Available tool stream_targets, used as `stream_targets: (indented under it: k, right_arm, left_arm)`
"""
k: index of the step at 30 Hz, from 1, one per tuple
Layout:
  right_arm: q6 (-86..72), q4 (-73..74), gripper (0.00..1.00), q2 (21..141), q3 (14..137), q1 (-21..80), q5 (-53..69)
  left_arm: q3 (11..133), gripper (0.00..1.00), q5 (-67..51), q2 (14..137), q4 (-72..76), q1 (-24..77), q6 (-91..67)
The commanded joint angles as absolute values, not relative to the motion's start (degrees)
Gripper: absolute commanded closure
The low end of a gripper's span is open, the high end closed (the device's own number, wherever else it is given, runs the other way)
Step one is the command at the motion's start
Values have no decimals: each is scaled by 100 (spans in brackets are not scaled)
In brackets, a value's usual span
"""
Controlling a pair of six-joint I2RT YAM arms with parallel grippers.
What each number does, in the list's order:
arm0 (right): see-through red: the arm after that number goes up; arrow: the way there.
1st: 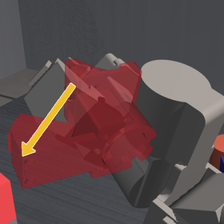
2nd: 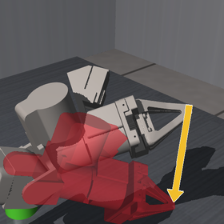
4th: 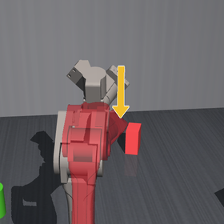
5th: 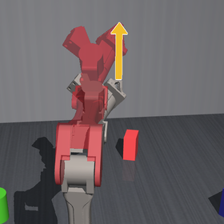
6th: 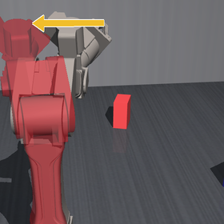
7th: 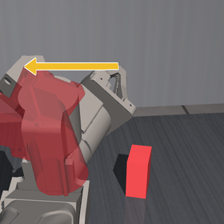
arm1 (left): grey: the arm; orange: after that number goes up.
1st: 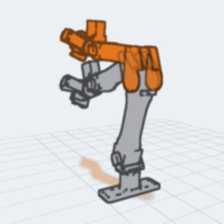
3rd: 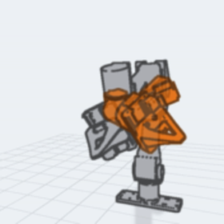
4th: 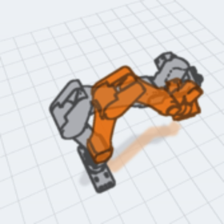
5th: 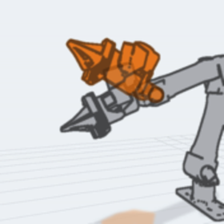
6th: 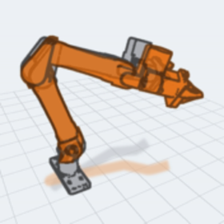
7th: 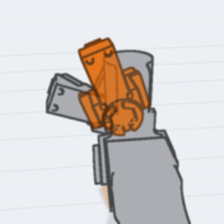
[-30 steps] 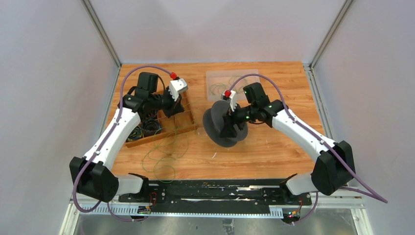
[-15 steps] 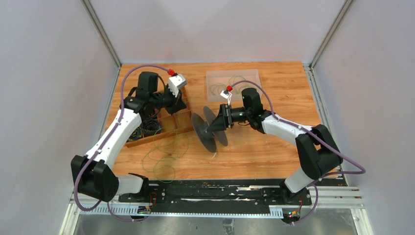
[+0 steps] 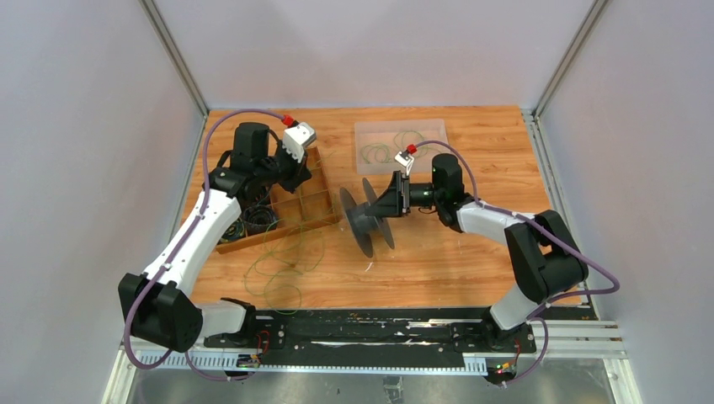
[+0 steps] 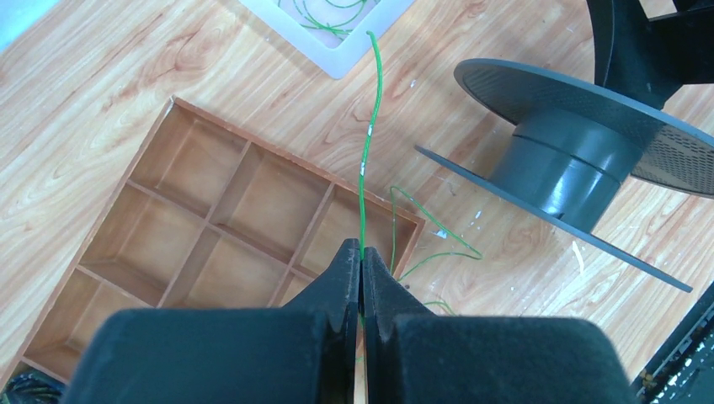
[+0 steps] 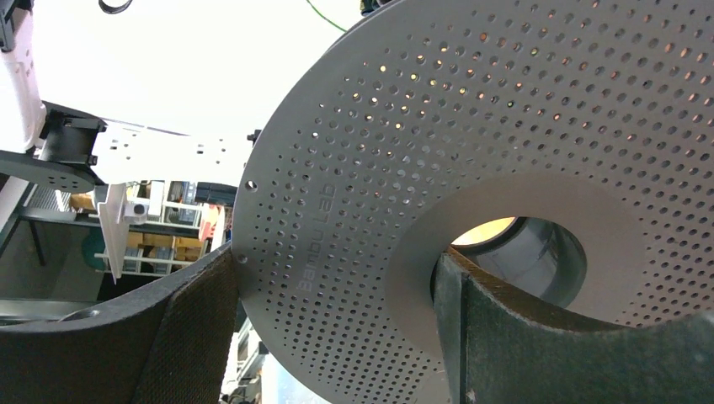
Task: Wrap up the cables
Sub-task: Place the cable reel at the center of the board.
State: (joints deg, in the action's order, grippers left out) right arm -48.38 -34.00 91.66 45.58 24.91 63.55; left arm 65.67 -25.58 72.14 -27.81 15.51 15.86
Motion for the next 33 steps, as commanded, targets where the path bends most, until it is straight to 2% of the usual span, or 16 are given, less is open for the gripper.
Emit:
stream_targets:
  k: [1,24,33]
  right_arm:
    - [-5022,-3800,63,9244,4430,2353,6610]
    - [-4007,-2439,25,9168,4715,2118,6636]
    - [-3743,-1962,22,9152,4881,2111,6591]
  left_arm:
    - [6726,100,-2572,7134,-2749,1521,1582]
    - [6592,100,-2683,6947,-2763,1521,1615]
    - [6574,100,-2724,6900,-2766,1521,1605]
